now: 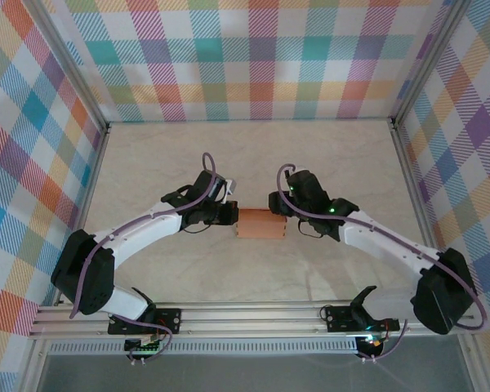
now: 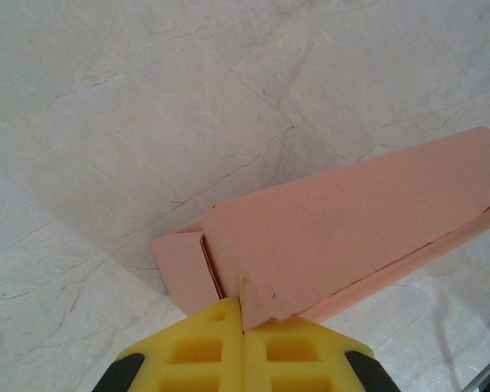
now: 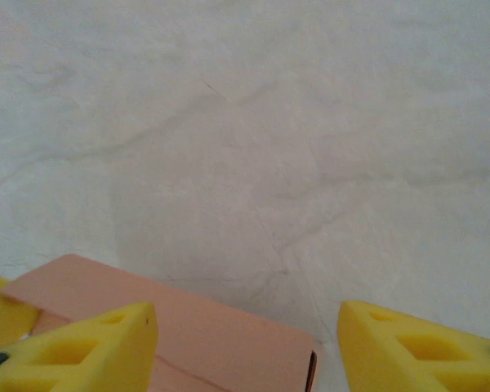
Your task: Fold the paper box
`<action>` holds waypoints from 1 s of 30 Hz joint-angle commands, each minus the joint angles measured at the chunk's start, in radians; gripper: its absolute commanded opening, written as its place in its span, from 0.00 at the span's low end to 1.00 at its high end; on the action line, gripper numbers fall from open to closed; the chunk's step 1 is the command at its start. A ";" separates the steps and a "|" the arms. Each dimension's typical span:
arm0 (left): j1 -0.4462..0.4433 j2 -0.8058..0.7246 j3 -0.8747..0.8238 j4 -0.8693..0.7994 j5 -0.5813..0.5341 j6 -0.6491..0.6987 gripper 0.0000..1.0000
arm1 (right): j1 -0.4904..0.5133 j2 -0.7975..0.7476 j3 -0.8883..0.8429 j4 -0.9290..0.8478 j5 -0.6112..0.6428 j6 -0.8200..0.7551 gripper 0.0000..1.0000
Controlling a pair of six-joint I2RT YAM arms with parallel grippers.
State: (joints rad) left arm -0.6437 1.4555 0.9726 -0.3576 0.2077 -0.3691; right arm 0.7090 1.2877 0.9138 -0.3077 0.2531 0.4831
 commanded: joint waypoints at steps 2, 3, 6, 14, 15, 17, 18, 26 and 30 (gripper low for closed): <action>-0.017 0.016 -0.051 -0.078 -0.001 -0.001 0.01 | -0.002 0.013 -0.080 -0.023 -0.002 0.120 0.53; -0.017 0.014 -0.051 -0.081 -0.001 -0.004 0.04 | -0.002 0.010 -0.121 0.008 -0.002 0.125 0.52; -0.017 0.006 -0.044 -0.103 0.003 -0.005 0.21 | -0.002 0.012 -0.182 0.057 0.014 0.161 0.51; -0.017 -0.073 -0.020 -0.194 0.095 0.040 0.59 | -0.001 0.028 -0.182 0.035 0.049 0.180 0.51; -0.016 -0.086 -0.019 -0.199 0.110 0.045 0.60 | -0.002 0.028 -0.184 0.035 0.048 0.179 0.51; -0.013 -0.123 -0.024 -0.162 0.152 0.034 0.70 | -0.001 0.026 -0.190 0.045 0.044 0.173 0.51; -0.009 -0.138 -0.026 -0.136 0.180 0.020 0.75 | -0.001 0.024 -0.195 0.054 0.039 0.168 0.51; 0.041 -0.057 0.080 -0.114 -0.022 -0.171 0.91 | -0.001 -0.005 -0.231 0.117 -0.014 0.134 0.52; 0.055 0.019 0.085 -0.088 0.013 -0.177 0.74 | 0.000 -0.024 -0.241 0.132 -0.030 0.120 0.52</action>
State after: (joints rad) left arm -0.5972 1.4303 1.0454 -0.4450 0.2413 -0.5102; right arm 0.7090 1.2701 0.7101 -0.1265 0.2485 0.6346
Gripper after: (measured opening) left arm 0.769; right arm 0.519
